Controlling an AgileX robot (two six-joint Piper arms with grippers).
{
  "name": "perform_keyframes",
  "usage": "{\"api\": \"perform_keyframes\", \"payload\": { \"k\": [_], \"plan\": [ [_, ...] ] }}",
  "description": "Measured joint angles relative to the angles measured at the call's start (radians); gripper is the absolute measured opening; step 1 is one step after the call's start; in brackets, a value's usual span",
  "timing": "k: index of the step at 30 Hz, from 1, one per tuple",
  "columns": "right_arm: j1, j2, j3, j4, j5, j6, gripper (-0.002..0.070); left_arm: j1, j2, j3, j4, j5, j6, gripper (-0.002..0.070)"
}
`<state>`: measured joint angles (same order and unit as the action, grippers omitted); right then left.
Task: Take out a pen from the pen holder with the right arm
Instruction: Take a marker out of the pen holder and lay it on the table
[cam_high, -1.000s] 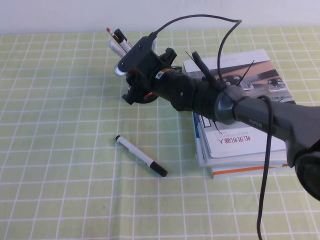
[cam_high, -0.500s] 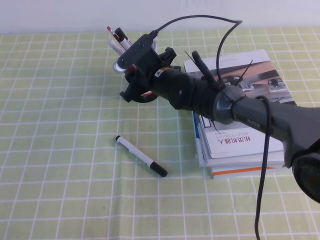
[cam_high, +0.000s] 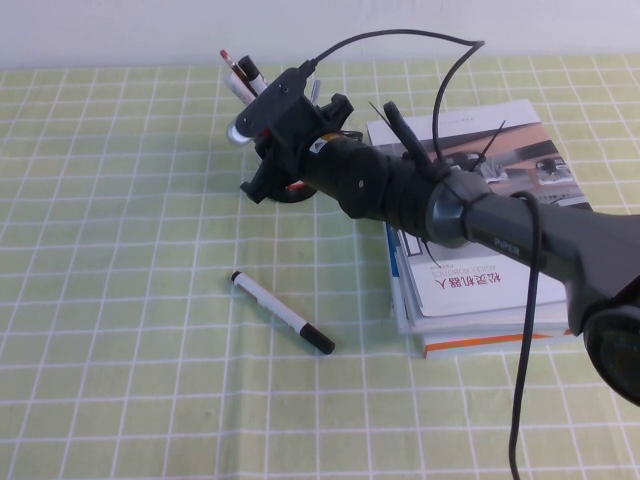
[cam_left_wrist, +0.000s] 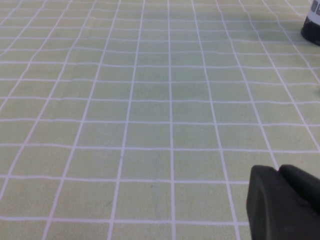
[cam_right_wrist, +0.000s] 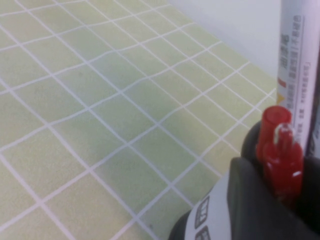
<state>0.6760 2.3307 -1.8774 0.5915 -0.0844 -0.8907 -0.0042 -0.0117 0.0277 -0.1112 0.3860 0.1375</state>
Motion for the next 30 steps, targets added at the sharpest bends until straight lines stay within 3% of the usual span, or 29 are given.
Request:
{"api": "perform_keyframes", "payload": {
  "k": [30],
  "plan": [
    [-0.007, -0.015, -0.001, -0.008, 0.055, -0.009, 0.0125, 0.000, 0.000, 0.000, 0.000, 0.000, 0.000, -0.0005]
  ]
}}
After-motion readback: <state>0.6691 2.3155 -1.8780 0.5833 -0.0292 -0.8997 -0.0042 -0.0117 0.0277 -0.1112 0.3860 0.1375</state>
